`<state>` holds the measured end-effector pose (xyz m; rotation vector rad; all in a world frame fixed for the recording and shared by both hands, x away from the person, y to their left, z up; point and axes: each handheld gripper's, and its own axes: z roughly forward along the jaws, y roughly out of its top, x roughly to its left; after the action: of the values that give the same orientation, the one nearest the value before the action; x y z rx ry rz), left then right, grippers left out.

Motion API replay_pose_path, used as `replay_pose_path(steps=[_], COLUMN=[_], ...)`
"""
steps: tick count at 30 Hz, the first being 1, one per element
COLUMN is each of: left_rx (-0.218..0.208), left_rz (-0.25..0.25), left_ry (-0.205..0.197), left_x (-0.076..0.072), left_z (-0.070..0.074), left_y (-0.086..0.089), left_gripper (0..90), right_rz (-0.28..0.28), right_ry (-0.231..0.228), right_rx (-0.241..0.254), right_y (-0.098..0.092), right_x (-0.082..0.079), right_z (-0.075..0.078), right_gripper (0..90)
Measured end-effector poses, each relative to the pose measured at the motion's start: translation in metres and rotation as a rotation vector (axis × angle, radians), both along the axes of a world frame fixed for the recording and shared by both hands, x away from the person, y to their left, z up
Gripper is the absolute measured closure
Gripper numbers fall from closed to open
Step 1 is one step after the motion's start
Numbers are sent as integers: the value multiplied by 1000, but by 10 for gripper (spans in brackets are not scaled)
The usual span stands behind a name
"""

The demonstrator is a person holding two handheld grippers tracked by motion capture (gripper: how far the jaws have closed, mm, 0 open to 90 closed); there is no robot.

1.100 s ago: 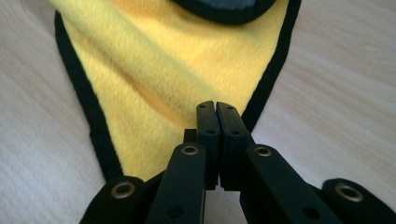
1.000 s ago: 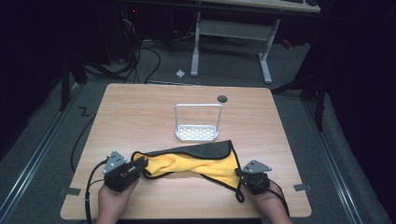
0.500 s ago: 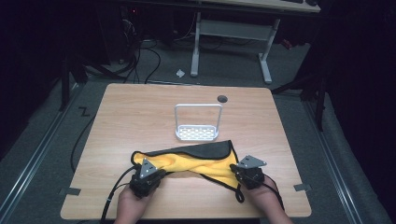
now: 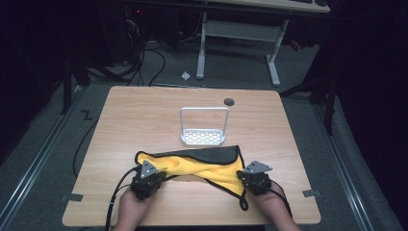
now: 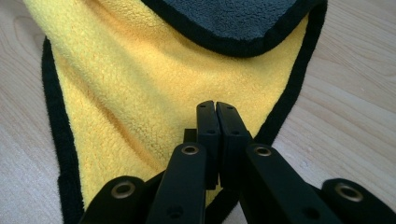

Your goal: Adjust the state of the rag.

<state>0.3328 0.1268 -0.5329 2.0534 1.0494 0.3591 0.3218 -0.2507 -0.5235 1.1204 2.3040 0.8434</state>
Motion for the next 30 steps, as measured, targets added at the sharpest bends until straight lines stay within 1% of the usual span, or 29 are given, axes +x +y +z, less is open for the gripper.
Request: replay_pose_path(steps=[5,9,11,12,14,16,19,20,21,23,25,26,28,30], left_rx=[-18,-7,-7,-13,-27,-45,-54,-50,-35,3,11,3,-34,-39], left_rz=[-11,-33,-52,-62,-72,-74,-82,-87,-94,-101,-111,-111,-114,-117], left_ry=[33,57,77,88,96,105,115,117,115,102,98,92,78,61], left_x=[-5,-11,-12,-14,-17,-22,-31,-33,-36,-39,-38,-37,-30,-24], left_z=[1,3,5,5,4,3,3,4,5,7,8,8,8,10], left_y=[9,14,18,21,26,33,39,40,39,36,32,31,26,20], left_gripper=[900,900,900,900,900,900,900,900,900,900,899,895,871,860], right_rz=[-4,-20,-27,-29,-39,-51,-66,-69,-72,-78,-80,-84,-83,-84], right_ry=[-2,1,4,3,5,7,10,11,12,12,10,12,7,8], right_rx=[-4,-3,0,-1,-2,-9,-12,-16,-19,-23,-24,-27,-31,-29], right_y=[-1,-6,-9,-11,-13,-14,-17,-19,-19,-20,-21,-21,-21,-23], right_x=[0,-2,-3,-3,-6,-9,-14,-16,-17,-19,-20,-22,-23,-25], right_z=[0,0,0,0,1,1,2,2,2,2,2,2,2,2], right_gripper=[895,895,895,895,895,895,894,894,894,894,894,894,894,894])
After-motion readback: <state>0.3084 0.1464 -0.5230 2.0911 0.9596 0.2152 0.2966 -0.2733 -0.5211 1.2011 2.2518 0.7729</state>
